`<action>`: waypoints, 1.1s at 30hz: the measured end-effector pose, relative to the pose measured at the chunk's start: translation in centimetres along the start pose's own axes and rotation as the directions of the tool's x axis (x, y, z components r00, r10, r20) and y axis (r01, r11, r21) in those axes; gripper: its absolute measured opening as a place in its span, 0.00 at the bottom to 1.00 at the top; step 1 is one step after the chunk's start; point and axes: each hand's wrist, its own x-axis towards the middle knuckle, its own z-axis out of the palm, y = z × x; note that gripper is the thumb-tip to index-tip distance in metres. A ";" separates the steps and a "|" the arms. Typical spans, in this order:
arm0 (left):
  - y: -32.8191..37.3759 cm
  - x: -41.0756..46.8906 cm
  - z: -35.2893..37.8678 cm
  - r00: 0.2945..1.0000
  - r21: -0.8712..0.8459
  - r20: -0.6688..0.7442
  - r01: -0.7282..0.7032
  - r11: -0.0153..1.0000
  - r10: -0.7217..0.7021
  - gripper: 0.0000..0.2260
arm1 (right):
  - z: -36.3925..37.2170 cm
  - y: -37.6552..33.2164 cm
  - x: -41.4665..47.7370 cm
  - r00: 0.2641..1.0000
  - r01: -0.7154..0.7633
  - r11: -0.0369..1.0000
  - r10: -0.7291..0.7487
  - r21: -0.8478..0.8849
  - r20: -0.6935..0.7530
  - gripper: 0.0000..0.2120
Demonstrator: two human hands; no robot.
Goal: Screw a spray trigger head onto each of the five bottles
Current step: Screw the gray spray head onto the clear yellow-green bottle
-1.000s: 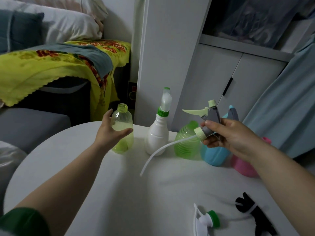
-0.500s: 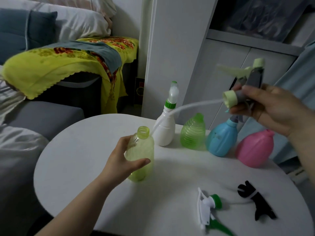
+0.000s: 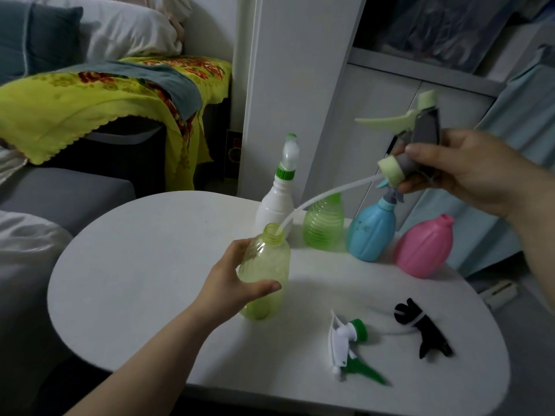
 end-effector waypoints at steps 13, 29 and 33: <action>0.2 1.1 2.9 0.996 -0.042 0.065 -0.063 0.997 0.065 0.27 | 7.0 2.7 2.3 0.945 -0.028 0.910 0.159 -0.413 0.287 0.10; 0.4 1.4 3.0 0.995 -0.006 0.077 -0.059 0.998 0.059 0.28 | 8.9 1.5 3.9 0.873 0.084 0.710 0.286 -0.699 0.396 0.09; 0.3 1.4 2.9 0.996 -0.010 0.077 -0.052 0.999 0.053 0.28 | 9.1 1.5 4.2 0.867 0.091 0.676 0.307 -0.731 0.392 0.07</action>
